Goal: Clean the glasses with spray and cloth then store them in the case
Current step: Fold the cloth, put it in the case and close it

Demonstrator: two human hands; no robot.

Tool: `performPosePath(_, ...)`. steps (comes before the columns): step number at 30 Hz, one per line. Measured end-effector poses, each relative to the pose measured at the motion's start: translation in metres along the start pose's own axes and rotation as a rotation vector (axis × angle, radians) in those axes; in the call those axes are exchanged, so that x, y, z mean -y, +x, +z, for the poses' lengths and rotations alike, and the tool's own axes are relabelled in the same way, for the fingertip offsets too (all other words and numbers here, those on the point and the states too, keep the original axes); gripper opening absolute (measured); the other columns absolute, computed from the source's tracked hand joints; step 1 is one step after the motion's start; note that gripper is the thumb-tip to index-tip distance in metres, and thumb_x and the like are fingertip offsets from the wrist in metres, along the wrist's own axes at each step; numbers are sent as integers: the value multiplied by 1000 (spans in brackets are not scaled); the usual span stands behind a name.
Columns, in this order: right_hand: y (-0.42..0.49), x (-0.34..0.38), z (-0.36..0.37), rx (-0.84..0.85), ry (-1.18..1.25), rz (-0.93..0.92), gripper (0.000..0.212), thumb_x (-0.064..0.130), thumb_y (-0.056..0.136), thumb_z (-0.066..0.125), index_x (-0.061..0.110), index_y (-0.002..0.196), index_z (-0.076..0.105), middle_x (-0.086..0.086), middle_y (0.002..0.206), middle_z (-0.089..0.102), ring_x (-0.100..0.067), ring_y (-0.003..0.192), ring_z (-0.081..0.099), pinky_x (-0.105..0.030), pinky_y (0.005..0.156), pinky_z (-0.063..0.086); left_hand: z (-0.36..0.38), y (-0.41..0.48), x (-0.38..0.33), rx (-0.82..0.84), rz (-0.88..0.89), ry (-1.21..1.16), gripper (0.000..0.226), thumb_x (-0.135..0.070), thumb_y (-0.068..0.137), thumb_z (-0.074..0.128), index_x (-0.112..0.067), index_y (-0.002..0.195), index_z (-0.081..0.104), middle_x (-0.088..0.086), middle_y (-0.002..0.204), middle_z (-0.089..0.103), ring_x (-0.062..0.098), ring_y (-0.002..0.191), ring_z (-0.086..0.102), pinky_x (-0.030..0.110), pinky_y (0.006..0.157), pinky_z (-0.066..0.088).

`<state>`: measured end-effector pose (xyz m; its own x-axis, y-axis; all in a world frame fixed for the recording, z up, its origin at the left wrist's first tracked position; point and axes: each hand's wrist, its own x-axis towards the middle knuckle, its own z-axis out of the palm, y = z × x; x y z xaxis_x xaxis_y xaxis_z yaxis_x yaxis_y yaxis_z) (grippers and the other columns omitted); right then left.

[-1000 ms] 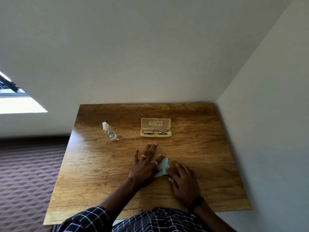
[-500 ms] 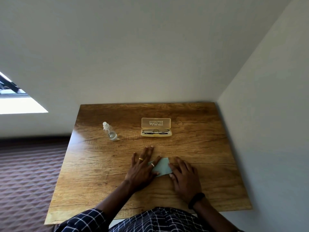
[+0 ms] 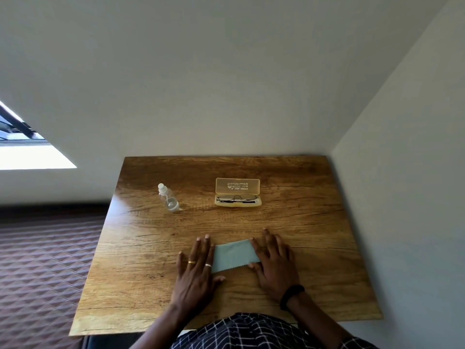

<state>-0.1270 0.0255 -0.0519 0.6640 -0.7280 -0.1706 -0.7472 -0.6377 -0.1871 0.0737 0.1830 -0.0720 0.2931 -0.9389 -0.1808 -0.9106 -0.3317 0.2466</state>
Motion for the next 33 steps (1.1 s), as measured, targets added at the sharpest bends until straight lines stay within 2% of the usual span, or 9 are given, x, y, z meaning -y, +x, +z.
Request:
performPosePath(4, -2, -1, 2, -10, 7, 23, 66, 63, 92, 29, 43, 151, 10, 1, 164, -2, -32, 146, 13, -57, 112, 23, 2, 0, 3, 7, -33, -15, 91, -78, 95, 16, -18, 162, 1, -1, 171, -10, 18, 157, -14, 54, 121, -6)
performPosePath(9, -1, 3, -3, -49, 97, 59, 66, 60, 92, 33, 36, 151, 17, 0, 162, 14, -29, 145, 18, -54, 111, 25, 3, 0, 6, -48, -101, -95, 84, -71, 98, 9, -17, 162, -1, 1, 170, -14, 19, 157, -13, 49, 123, -3)
performPosePath(12, 4, 3, -9, -160, 233, 122, 63, 54, 91, 36, 27, 148, 30, -3, 156, 32, -26, 141, 31, -51, 110, 30, -8, 4, 9, -177, -198, -183, 62, -50, 104, 21, -22, 158, 30, 2, 169, 18, 24, 155, 18, 48, 115, 24)
performPosePath(14, 7, 0, -12, -244, 263, 155, 58, 47, 88, 40, 22, 140, 44, -6, 148, 43, -27, 135, 40, -51, 105, 36, -20, 12, 14, -255, -175, -197, 51, -42, 101, 34, -23, 142, 55, 3, 156, 46, 28, 139, 44, 47, 100, 41)
performPosePath(16, 8, -3, -12, -278, 267, 156, 47, 38, 86, 49, 20, 129, 56, -6, 141, 51, -28, 130, 46, -51, 101, 40, -27, 22, 23, -299, -105, -225, 41, -40, 97, 43, -23, 125, 68, 3, 140, 58, 28, 122, 55, 44, 90, 51)
performPosePath(18, 7, -3, -7, -271, 271, 135, 39, 27, 84, 62, 21, 122, 61, -6, 137, 55, -28, 127, 49, -52, 99, 43, -32, 34, 30, -277, -26, -223, 30, -40, 95, 53, -26, 115, 71, -2, 130, 58, 20, 112, 57, 40, 84, 55)
performPosePath(20, 5, 1, -3, -233, 270, 108, 43, 20, 81, 70, 23, 123, 61, -5, 136, 55, -27, 126, 50, -51, 98, 45, -34, 43, 34, -242, 31, -220, 22, -41, 92, 60, -31, 107, 72, -8, 124, 57, 12, 106, 56, 37, 82, 56)
performPosePath(28, 39, -2, -18, -198, 327, 41, 29, 20, 89, 63, 25, 117, 67, 4, 106, 60, -14, 99, 54, -38, 84, 51, -36, 49, 29, -313, 52, -237, 16, -31, 89, 68, -20, 99, 75, -2, 112, 62, 13, 97, 59, 33, 76, 58)
performPosePath(33, 56, -1, -31, -96, 288, 2, 22, 23, 86, 67, 23, 108, 69, 5, 102, 58, -12, 97, 52, -28, 86, 47, -36, 47, 20, -303, 37, -221, 25, -39, 88, 66, -19, 100, 72, 0, 112, 60, 14, 97, 55, 29, 74, 55)
